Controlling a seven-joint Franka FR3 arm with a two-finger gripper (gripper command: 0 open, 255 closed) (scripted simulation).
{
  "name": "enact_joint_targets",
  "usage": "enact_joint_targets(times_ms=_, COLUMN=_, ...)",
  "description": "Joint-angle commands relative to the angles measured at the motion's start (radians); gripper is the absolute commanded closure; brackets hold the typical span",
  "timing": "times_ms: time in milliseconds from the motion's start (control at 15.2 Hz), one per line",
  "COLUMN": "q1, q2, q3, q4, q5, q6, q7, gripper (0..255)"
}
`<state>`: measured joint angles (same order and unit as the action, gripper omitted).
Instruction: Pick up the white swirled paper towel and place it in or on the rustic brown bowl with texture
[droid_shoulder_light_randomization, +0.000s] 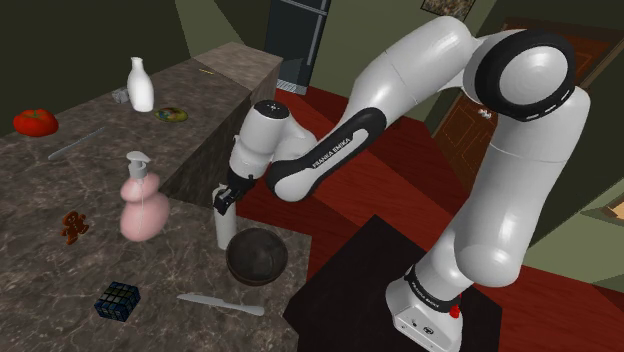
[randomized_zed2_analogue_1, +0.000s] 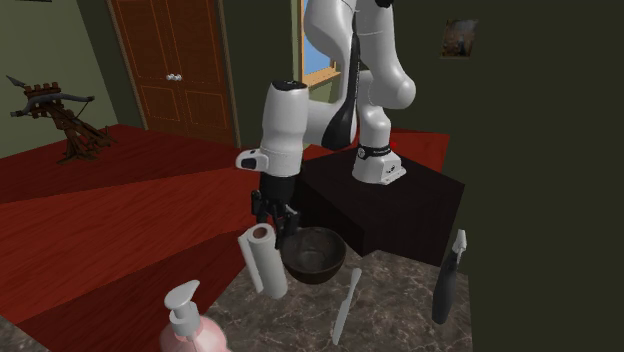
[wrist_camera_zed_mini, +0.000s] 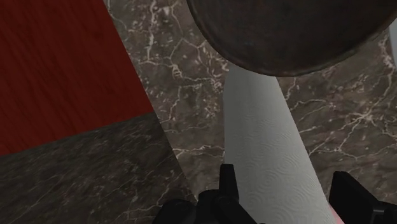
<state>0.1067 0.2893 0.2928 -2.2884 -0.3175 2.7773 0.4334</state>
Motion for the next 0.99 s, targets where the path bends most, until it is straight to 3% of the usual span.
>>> enact_joint_targets(times_ms=0, q1=-0.013, q2=-0.025, q3=0.015, q4=-0.001, q5=0.025, q6=-0.023, q7=-0.022, gripper=255)
enact_joint_targets(times_ms=924, q1=-0.054, q2=-0.178, q3=0.075, q4=0.024, q5=0.17, q6=-0.187, q7=-0.133, gripper=255)
